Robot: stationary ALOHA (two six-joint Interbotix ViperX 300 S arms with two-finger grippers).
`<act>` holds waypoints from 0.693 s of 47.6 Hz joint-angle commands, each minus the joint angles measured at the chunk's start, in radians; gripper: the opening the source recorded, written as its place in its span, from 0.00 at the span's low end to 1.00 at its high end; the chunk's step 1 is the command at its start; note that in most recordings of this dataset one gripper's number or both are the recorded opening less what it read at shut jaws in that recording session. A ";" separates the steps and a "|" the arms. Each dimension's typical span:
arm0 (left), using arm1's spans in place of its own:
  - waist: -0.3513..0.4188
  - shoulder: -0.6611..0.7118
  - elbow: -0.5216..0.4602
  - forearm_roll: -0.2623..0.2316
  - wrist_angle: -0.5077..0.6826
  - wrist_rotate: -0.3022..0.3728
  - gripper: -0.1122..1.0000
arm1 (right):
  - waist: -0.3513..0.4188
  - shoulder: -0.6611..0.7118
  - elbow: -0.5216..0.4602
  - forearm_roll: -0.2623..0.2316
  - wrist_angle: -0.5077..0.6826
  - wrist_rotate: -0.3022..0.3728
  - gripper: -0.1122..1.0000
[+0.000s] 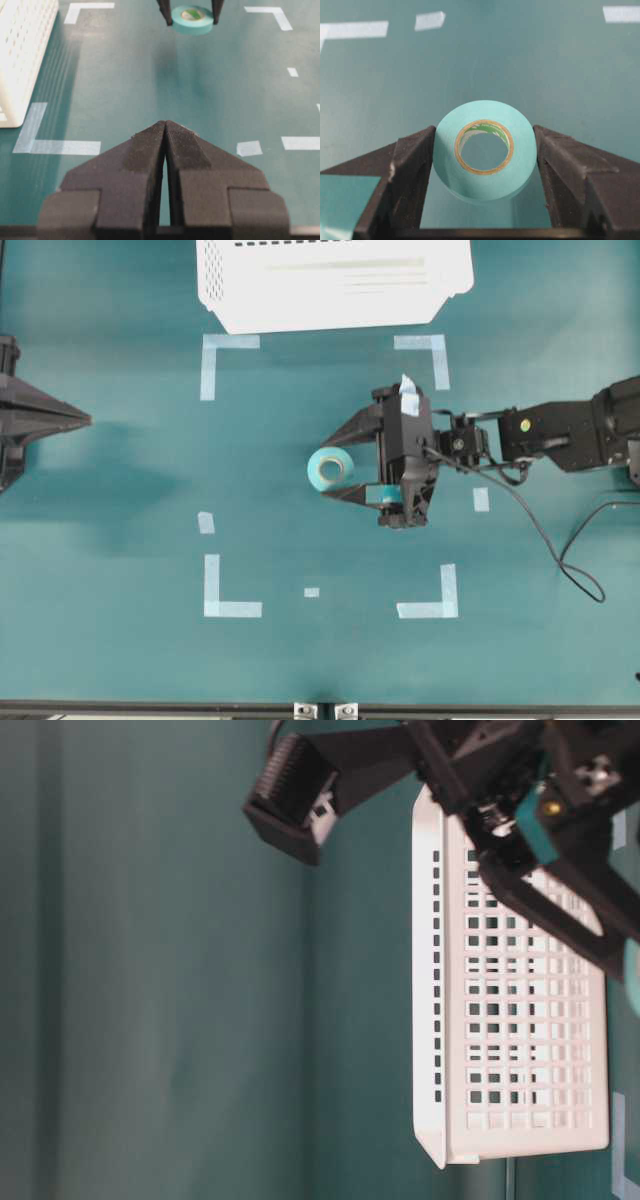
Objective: Put the tape in the middle into the white basket.
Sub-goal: 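Lift the tape roll and carry it up toward the white basket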
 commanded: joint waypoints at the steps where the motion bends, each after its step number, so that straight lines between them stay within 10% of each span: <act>1: 0.002 0.008 -0.014 -0.002 -0.005 0.002 0.00 | 0.000 -0.054 -0.008 -0.003 0.002 0.000 0.71; 33: 0.002 0.008 -0.014 0.000 -0.005 0.002 0.00 | -0.066 -0.295 -0.006 -0.003 0.196 0.002 0.71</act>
